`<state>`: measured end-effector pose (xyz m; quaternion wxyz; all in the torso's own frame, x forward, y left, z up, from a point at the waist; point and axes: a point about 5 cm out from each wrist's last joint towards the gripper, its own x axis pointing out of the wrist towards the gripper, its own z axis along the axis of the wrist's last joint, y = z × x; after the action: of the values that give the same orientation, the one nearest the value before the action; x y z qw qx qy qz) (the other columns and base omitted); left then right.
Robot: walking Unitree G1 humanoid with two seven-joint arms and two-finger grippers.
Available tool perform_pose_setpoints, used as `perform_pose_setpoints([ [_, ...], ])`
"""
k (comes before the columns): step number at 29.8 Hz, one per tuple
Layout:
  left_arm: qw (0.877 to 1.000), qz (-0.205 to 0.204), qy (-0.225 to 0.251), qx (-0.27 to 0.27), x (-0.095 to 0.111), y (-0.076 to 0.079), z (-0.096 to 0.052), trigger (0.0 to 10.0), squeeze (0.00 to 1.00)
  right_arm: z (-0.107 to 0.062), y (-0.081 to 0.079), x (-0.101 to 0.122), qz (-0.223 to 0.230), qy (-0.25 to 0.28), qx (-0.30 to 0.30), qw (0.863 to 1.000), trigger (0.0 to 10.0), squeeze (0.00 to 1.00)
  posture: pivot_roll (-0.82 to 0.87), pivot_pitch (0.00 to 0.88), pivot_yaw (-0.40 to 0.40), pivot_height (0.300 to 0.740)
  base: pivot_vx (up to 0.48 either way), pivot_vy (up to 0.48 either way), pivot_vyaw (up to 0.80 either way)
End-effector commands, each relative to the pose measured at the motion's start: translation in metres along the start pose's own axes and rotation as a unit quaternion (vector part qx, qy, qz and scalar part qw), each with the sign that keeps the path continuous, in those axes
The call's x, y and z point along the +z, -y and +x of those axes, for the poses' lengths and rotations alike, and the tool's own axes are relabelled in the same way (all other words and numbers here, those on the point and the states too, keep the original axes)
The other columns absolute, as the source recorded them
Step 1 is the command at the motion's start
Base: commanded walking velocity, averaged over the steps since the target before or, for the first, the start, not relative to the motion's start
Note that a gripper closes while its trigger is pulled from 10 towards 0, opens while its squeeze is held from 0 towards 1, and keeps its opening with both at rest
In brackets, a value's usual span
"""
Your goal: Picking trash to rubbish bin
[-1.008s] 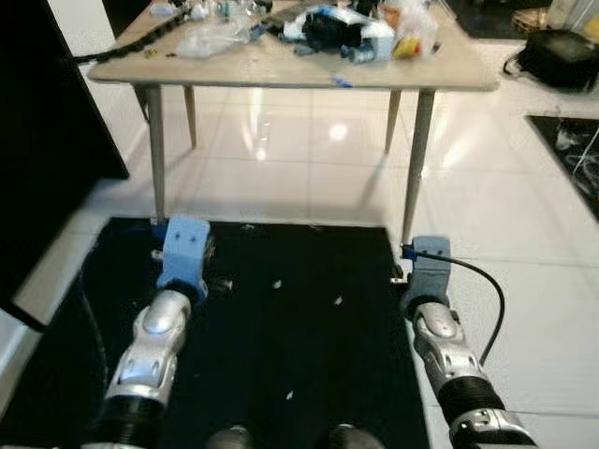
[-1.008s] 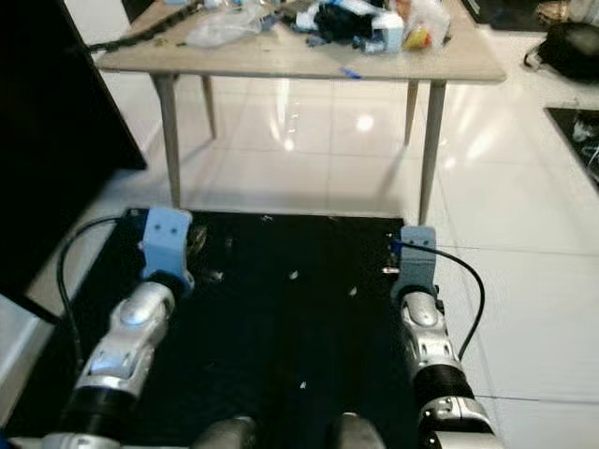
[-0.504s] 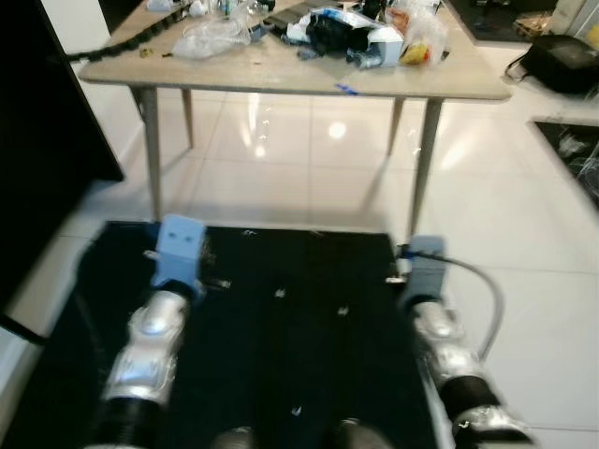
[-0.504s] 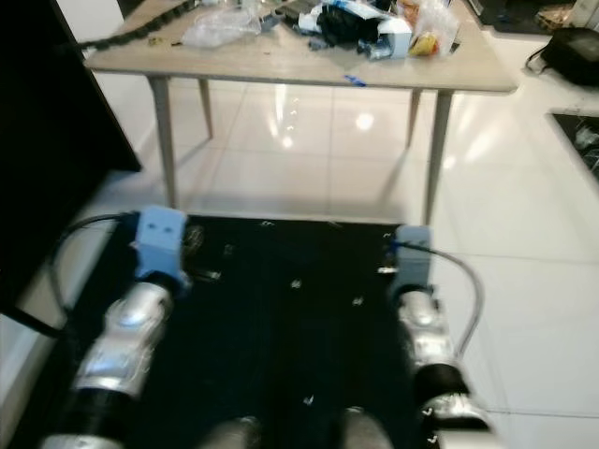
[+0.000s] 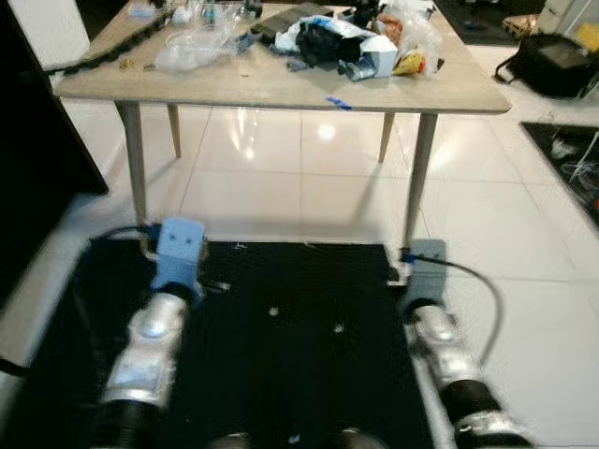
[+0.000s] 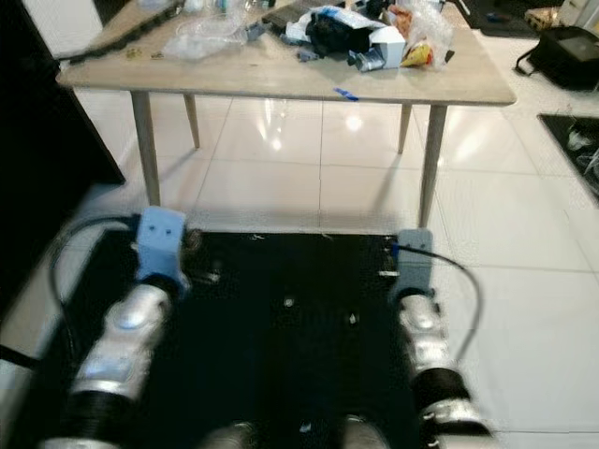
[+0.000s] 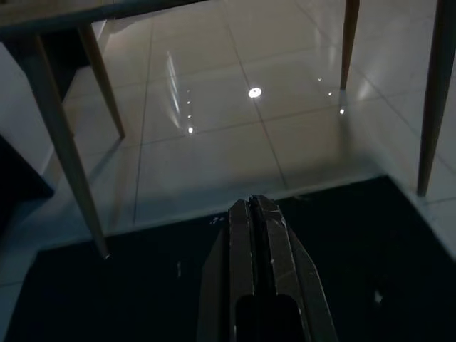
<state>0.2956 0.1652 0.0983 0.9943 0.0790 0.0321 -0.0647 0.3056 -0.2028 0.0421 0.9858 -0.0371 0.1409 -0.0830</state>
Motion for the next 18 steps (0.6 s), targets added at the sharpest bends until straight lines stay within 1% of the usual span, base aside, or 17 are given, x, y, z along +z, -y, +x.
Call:
perform_pose_setpoints([
  [1,1.000,0.002,-0.010,0.003,-0.0040,-0.0031,-0.0012,10.0,0.00,-0.0008,-0.0046,-0.0010,0.005,-0.002,0.004,1.000,10.0,0.00,0.05,0.059,-0.016,0.740,0.304,0.000,0.00],
  [13,1.000,0.001,-0.010,0.006,-0.0031,-0.0030,-0.0014,10.0,0.00,-0.0002,-0.0058,0.0004,0.007,-0.002,0.005,1.000,10.0,0.00,0.05,0.073,-0.021,0.740,0.303,0.000,0.00],
  [14,1.000,0.001,-0.010,0.006,-0.0032,-0.0031,-0.0015,10.0,0.00,-0.0002,-0.0058,0.0006,0.007,-0.001,0.005,1.000,10.0,0.00,0.05,0.072,-0.021,0.740,0.304,0.000,-0.43],
  [18,1.000,0.000,-0.011,0.006,-0.0037,-0.0025,-0.0021,10.0,0.00,0.0009,-0.0055,0.0044,0.008,0.005,0.005,1.000,10.0,0.00,0.05,0.073,-0.020,0.740,0.304,0.000,-0.80],
])
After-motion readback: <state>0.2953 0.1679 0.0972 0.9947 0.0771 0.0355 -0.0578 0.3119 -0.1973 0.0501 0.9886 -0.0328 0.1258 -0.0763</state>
